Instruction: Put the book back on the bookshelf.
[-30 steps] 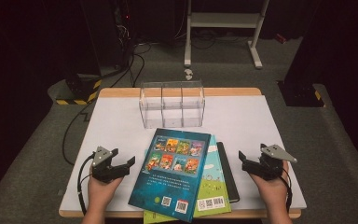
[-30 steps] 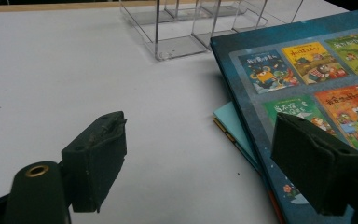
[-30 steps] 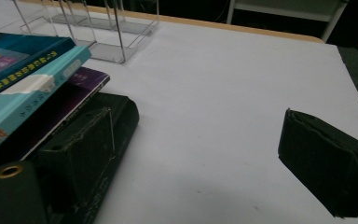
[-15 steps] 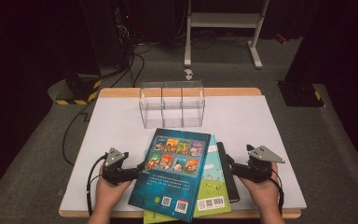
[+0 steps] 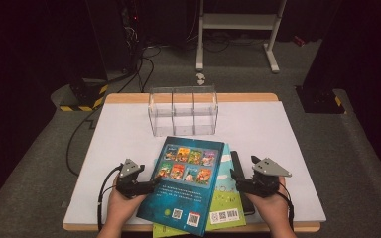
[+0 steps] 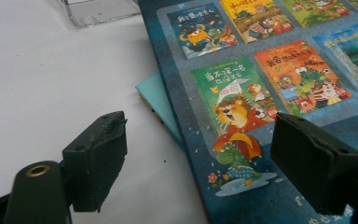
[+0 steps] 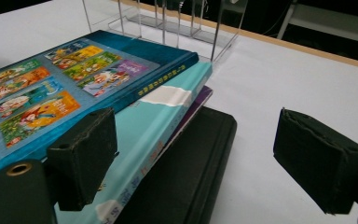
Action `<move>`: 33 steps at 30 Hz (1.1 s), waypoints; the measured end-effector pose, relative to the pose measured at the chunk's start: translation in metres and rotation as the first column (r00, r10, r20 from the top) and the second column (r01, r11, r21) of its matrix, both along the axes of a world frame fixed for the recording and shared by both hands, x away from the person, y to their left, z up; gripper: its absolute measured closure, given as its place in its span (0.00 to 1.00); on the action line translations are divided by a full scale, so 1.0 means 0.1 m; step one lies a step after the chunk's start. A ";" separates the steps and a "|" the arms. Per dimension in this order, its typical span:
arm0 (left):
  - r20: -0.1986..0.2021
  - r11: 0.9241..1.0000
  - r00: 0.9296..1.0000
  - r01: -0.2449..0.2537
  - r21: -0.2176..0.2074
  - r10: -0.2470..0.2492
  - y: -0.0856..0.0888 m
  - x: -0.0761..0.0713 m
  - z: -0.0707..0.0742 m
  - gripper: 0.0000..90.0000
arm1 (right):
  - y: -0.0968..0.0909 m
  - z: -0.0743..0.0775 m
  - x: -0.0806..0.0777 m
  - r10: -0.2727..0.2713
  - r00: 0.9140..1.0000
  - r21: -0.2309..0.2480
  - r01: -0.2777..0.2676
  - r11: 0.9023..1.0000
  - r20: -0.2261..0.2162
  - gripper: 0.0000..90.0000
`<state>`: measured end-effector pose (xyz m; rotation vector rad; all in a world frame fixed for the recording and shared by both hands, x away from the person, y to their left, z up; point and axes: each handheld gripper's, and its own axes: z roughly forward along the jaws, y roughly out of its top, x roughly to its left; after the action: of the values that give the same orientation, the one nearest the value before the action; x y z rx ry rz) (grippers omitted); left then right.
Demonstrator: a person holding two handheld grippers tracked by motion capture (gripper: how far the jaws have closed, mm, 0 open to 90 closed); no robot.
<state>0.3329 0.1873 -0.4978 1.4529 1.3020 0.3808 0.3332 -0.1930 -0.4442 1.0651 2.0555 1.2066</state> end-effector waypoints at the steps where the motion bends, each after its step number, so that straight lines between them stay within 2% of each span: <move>1: -0.002 1.000 1.000 0.001 -0.009 -0.001 -0.02 0.00 0.00 0.21 | 0.01 0.00 0.00 0.005 1.000 0.000 -0.005 1.000 -0.003 0.15; 5: -0.015 1.000 1.000 0.022 0.001 -0.022 -0.05 0.00 -0.02 0.21 | 0.06 -0.01 -0.02 0.023 1.000 -0.004 -0.023 1.000 -0.005 0.15; 7: -0.018 1.000 1.000 0.025 -0.016 -0.026 -0.07 -0.01 -0.02 0.21 | 0.07 -0.02 -0.02 0.028 1.000 -0.003 -0.028 1.000 -0.011 0.15; 9: -0.020 0.999 0.999 0.032 -0.013 -0.033 -0.07 -0.01 -0.02 0.21 | 0.08 -0.03 -0.02 0.035 0.999 -0.006 -0.035 0.999 -0.012 0.15; 12: -0.020 0.999 0.999 0.037 -0.032 -0.037 -0.10 -0.02 -0.01 0.21 | 0.10 -0.04 -0.02 0.041 0.999 -0.007 -0.041 0.999 -0.017 0.15; 16: -0.023 0.998 0.998 0.055 -0.028 -0.056 -0.11 -0.03 -0.01 0.22 | 0.12 -0.05 -0.03 0.047 0.999 -0.008 -0.047 0.999 -0.021 0.15; 19: -0.025 0.997 0.998 0.060 -0.052 -0.062 -0.13 -0.04 -0.01 0.22 | 0.14 -0.06 -0.03 0.053 0.998 -0.009 -0.054 0.999 -0.025 0.15; 21: -0.027 0.997 0.997 0.067 -0.045 -0.068 -0.13 -0.05 -0.01 0.23 | 0.15 -0.06 -0.03 0.057 0.998 -0.011 -0.057 0.998 -0.027 0.15; 23: -0.028 0.996 0.997 0.067 -0.058 -0.068 -0.14 -0.05 -0.01 0.23 | 0.16 -0.06 -0.03 0.058 0.998 -0.013 -0.058 0.998 -0.028 0.15; 33: -0.037 0.996 0.996 0.078 -0.050 -0.080 -0.13 -0.06 0.00 0.26 | 0.19 -0.07 -0.04 0.068 0.997 -0.011 -0.068 0.998 -0.044 0.15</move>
<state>0.3273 0.1739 -0.4980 1.4726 1.2715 0.2683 0.3289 -0.1743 -0.4517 1.0319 2.1454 1.2125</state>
